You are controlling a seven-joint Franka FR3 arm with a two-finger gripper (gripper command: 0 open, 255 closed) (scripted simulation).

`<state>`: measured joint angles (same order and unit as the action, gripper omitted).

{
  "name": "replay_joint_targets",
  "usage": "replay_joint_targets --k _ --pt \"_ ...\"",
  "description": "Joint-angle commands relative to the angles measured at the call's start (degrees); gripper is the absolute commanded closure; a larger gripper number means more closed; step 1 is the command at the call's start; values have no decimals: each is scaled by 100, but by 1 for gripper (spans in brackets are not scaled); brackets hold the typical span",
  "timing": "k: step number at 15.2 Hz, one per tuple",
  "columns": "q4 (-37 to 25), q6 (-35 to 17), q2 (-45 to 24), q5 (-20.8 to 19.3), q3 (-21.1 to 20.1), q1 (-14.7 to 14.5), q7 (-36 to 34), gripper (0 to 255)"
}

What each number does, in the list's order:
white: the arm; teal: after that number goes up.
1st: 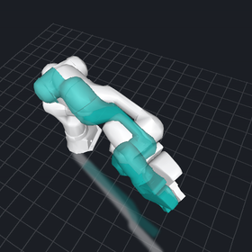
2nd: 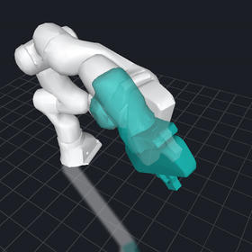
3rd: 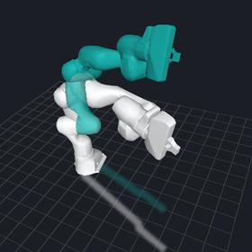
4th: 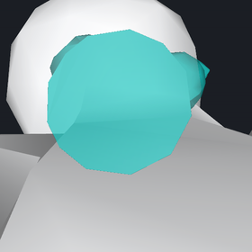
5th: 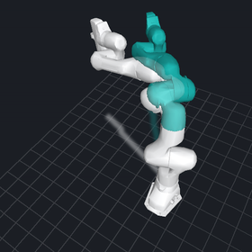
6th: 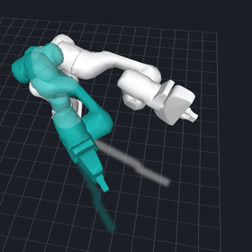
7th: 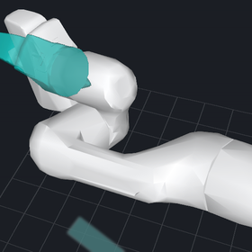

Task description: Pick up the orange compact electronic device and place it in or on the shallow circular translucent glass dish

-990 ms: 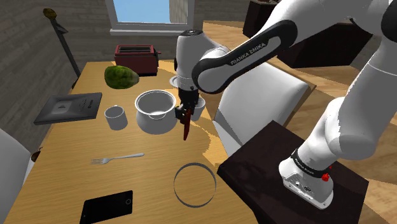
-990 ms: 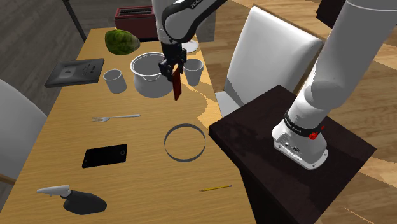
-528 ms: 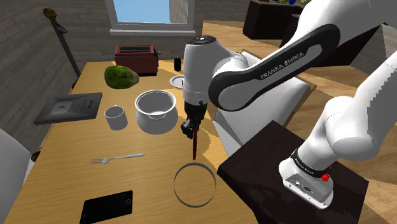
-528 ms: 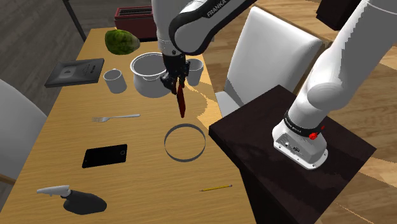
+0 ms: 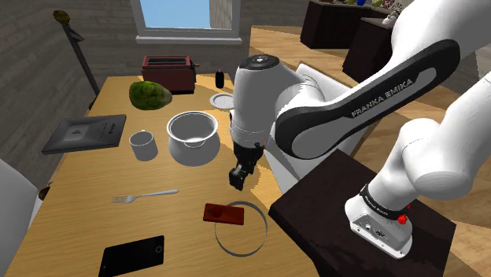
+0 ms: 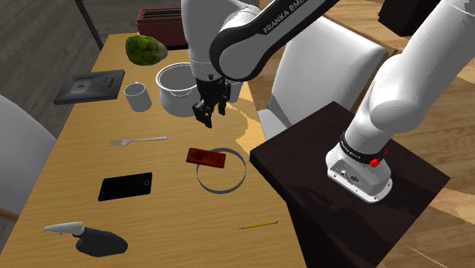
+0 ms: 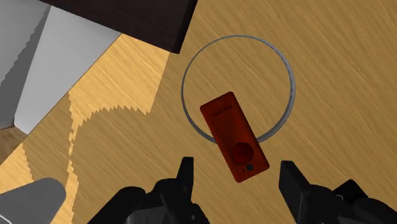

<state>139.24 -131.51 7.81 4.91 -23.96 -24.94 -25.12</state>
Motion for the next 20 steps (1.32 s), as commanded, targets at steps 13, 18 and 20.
replay_joint_targets --k 13,18,20 --pt "-878 -852 -2415 -1576 151 -86 806 0" --pt "-854 -1025 -2578 -1693 211 -124 726 0" --pt "-854 -1025 -2578 -1693 211 -125 725 0"
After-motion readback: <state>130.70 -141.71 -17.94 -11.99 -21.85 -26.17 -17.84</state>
